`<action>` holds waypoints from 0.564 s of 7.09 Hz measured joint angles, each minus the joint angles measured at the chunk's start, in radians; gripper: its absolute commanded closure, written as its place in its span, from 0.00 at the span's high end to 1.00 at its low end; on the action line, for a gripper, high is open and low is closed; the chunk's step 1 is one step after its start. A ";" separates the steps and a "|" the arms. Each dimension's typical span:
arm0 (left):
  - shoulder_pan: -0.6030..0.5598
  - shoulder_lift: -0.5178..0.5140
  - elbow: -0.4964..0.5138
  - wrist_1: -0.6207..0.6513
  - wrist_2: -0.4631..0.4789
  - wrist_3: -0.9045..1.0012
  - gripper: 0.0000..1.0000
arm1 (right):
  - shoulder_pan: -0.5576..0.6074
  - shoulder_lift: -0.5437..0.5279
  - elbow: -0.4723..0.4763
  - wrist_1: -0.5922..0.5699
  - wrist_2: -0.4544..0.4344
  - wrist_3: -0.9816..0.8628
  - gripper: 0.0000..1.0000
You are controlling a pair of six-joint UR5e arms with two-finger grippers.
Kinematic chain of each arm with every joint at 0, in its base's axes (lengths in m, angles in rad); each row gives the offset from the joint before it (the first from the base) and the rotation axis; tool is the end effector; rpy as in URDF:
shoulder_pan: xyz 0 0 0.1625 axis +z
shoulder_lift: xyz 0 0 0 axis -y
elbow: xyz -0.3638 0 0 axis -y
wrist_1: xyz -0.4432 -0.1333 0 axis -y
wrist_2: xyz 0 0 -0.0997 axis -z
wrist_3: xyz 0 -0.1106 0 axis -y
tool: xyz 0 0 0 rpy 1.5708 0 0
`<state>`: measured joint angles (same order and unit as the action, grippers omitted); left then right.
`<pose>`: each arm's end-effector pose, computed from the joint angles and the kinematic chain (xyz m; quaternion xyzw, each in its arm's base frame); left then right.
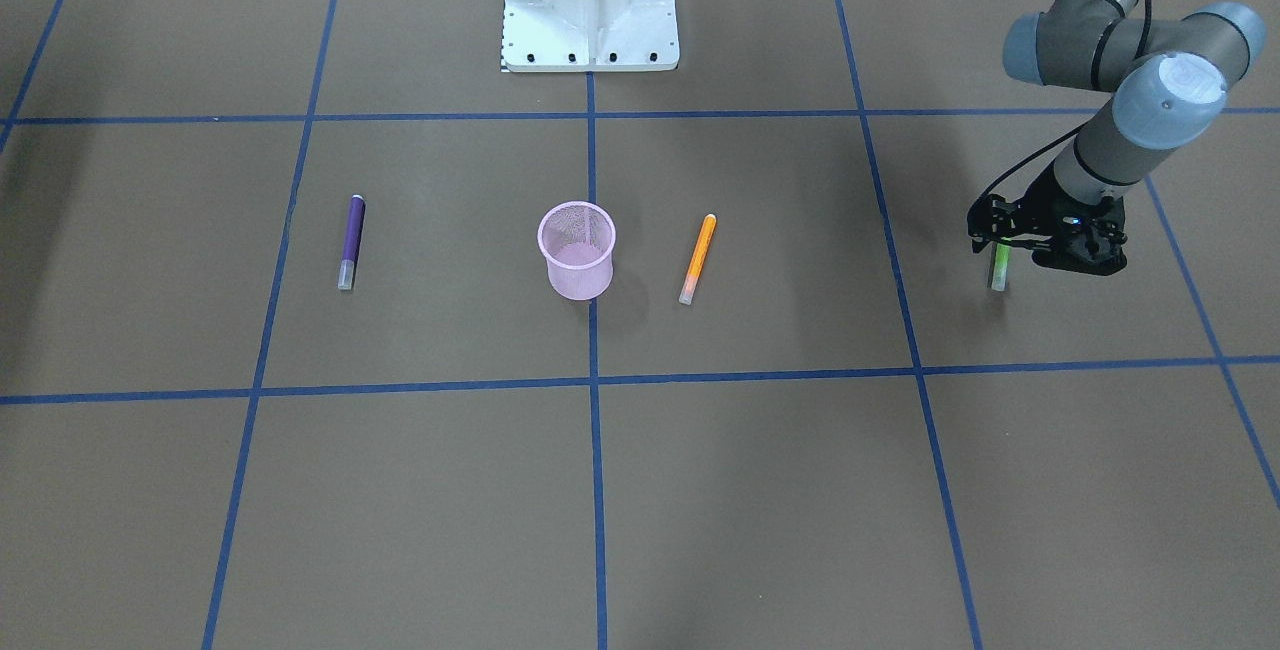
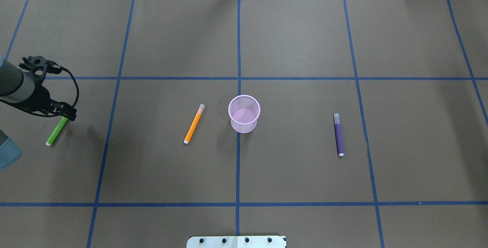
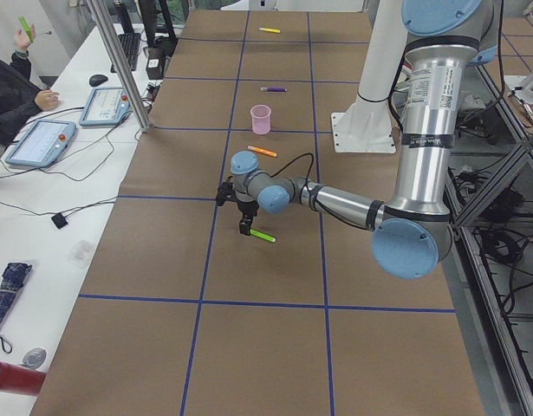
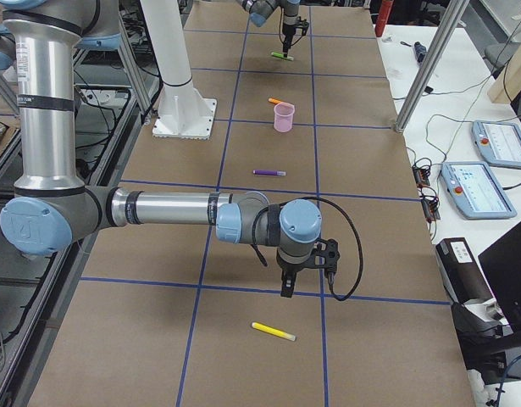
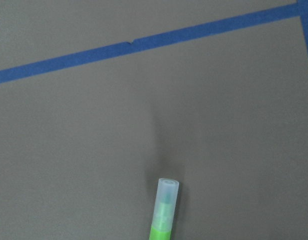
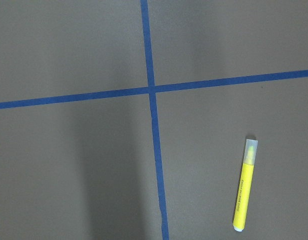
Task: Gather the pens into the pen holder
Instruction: 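Lower the left gripper onto the green marker, then close the left gripper on the green marker's upper end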
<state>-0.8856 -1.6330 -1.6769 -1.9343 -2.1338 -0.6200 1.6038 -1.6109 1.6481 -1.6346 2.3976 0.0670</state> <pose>0.3177 -0.5061 0.4814 0.0378 0.3663 0.1032 0.9240 0.0693 -0.5240 0.5871 -0.0190 -0.4014 0.0511 0.9143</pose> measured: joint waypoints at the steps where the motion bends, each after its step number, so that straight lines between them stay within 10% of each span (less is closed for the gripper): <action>1: 0.006 -0.002 0.006 0.000 0.000 0.001 0.85 | 0.000 0.001 -0.001 0.000 0.000 0.001 1.00; 4: 0.012 -0.009 0.026 -0.001 0.000 0.005 0.78 | -0.001 0.008 -0.003 -0.001 0.005 0.002 1.00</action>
<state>-0.8738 -1.6422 -1.6509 -1.9355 -2.1338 -0.6152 1.6031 -1.6031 1.6446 -1.6352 2.4027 0.0690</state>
